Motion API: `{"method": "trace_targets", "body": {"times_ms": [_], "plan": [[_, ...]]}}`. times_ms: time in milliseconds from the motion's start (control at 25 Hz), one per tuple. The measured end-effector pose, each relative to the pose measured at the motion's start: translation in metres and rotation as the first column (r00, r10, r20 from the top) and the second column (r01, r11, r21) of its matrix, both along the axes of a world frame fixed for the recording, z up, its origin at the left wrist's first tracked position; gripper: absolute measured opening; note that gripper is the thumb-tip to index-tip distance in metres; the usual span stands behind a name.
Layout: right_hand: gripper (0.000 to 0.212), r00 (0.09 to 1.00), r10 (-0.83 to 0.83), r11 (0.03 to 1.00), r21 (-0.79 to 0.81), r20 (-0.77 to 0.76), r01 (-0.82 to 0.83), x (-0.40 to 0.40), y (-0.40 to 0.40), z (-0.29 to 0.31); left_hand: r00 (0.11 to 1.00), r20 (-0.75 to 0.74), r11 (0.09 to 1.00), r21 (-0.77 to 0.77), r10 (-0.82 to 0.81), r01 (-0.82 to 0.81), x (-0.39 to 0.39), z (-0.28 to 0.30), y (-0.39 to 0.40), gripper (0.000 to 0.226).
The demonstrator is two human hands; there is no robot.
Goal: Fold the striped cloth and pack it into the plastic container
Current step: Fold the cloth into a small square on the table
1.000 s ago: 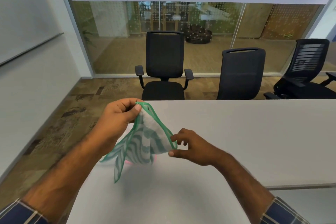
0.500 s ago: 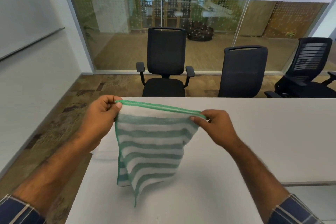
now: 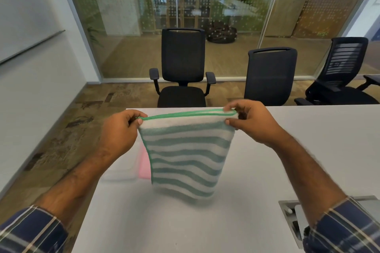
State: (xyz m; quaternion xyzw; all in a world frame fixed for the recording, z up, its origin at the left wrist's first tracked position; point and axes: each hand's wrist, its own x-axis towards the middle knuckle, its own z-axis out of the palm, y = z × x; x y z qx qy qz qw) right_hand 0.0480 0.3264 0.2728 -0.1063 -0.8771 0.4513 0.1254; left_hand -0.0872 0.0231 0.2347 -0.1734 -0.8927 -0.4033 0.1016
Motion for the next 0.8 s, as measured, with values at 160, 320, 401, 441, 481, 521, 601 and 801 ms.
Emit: {"method": "trace_targets", "body": {"times_ms": [160,320,401,441,481,521,601,801], "plan": [[0.037,0.998,-0.053,0.995,0.09,0.02,0.051,-0.008,0.013,-0.011,1.0,0.003,1.0,-0.002,-0.015,0.015,-0.01,0.007,0.022,0.016],[0.013,0.986,-0.166,0.979,0.115,-0.019,0.167,-0.013,0.027,-0.015,0.997,0.054,0.998,0.047,-0.054,0.051,-0.019,0.009,0.043,0.015],[0.007,0.978,-0.204,0.978,-0.044,-0.046,0.202,-0.016,0.034,-0.014,0.984,0.139,0.979,0.185,-0.108,0.081,-0.023,0.008,0.056,0.015],[0.005,0.974,-0.22,0.967,-0.142,-0.057,0.211,-0.017,0.037,-0.013,0.973,0.183,0.964,0.247,-0.141,0.093,-0.024,0.008,0.063,0.015],[0.004,0.968,-0.243,0.95,-0.219,-0.069,0.223,-0.018,0.04,-0.013,0.96,0.217,0.949,0.295,-0.177,0.108,-0.024,0.006,0.07,0.015],[0.005,0.96,-0.268,0.934,-0.266,-0.08,0.238,-0.018,0.042,-0.014,0.947,0.238,0.931,0.341,-0.215,0.126,-0.025,0.004,0.076,0.016],[0.008,0.948,-0.299,0.922,-0.288,-0.105,0.259,-0.017,0.047,-0.018,0.926,0.253,0.897,0.412,-0.28,0.159,-0.023,-0.001,0.085,0.02],[0.012,0.964,-0.261,0.948,-0.203,-0.054,0.245,-0.002,0.056,-0.043,0.907,0.25,0.891,0.395,-0.339,0.224,-0.011,-0.029,0.081,0.018]]}}
